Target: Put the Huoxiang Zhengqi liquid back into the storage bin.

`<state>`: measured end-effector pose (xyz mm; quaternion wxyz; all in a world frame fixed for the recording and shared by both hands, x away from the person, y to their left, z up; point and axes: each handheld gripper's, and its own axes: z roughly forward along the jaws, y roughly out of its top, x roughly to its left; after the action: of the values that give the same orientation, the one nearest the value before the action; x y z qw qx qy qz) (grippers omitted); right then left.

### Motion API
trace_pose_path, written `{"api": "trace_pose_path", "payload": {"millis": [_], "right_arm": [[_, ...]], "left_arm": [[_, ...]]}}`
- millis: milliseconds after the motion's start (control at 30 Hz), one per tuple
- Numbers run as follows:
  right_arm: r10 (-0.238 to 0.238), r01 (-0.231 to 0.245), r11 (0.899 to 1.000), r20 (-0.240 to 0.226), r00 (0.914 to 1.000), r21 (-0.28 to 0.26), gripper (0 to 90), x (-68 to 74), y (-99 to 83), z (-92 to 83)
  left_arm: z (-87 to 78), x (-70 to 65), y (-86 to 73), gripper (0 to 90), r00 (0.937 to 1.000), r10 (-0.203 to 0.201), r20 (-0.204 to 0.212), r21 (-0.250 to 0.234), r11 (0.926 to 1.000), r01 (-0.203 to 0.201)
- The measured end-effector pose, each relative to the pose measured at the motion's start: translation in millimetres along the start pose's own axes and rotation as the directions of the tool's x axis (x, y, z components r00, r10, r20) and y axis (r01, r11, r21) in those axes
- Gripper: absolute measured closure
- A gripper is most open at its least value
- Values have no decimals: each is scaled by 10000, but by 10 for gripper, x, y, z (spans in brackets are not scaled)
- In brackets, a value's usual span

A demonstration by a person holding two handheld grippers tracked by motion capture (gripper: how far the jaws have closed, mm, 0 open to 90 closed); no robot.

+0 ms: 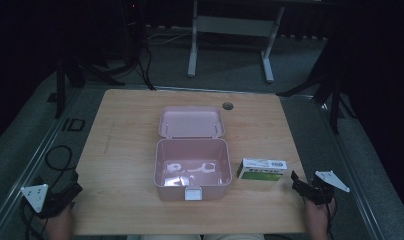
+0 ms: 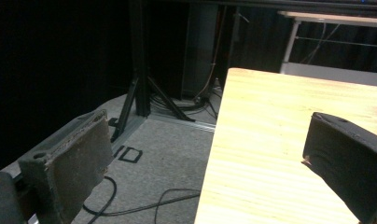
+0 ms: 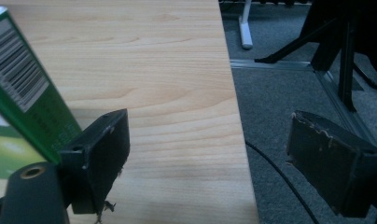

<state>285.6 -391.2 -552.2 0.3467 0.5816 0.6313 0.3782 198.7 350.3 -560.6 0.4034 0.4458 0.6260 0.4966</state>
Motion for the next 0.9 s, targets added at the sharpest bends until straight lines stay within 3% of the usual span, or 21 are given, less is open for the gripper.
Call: {"api": "trace_pose_path", "payload": {"millis": [133, 167, 267, 433, 500, 533, 667, 767, 900], "right_arm": [[244, -244, 9997, -120, 9996, -43, 135, -24, -1, -3], [244, -244, 9997, -154, 9996, -38, 135, -24, 0, -2], [244, -234, 9990, -259, 9994, 391, 130, -24, 15, 18], [445, -401, 9934, -384, 9983, 1074, 129, -57, 44, 40], [37, 30, 9897, -463, 9989, 1432, 127, -56, 47, 55], [77, 43, 9880, -770, 9970, 1545, 126, -75, 48, 55], [-342, 648, 9801, -1620, 9862, 1874, 111, -100, 41, 40], [-760, 1244, 9713, -2314, 9699, 2027, 104, -74, 36, 30], [-1342, 2098, 9475, -2954, 9459, 2414, 104, -20, 27, 25]], "left_arm": [[7, -8, 2, 16, 10000, 57, 24, 93, 9999, -57], [14, -24, 1, 16, 9997, 247, 58, 178, 9995, -248], [25, -46, 2, 16, 9987, 486, 151, 301, 9983, -490], [28, -33, 5, 16, 9988, 388, 296, 339, 9986, -398], [29, -34, 5, 16, 9987, 402, 304, 357, 9985, -413], [31, -35, 5, 16, 9986, 403, 346, 359, 9985, -415], [37, -35, 7, 16, 9983, 398, 417, 402, 9983, -415], [39, -28, 9, 16, 9982, 360, 480, 424, 9984, -380], [42, -24, 10, 16, 9979, 340, 552, 448, 9983, -365]]}}
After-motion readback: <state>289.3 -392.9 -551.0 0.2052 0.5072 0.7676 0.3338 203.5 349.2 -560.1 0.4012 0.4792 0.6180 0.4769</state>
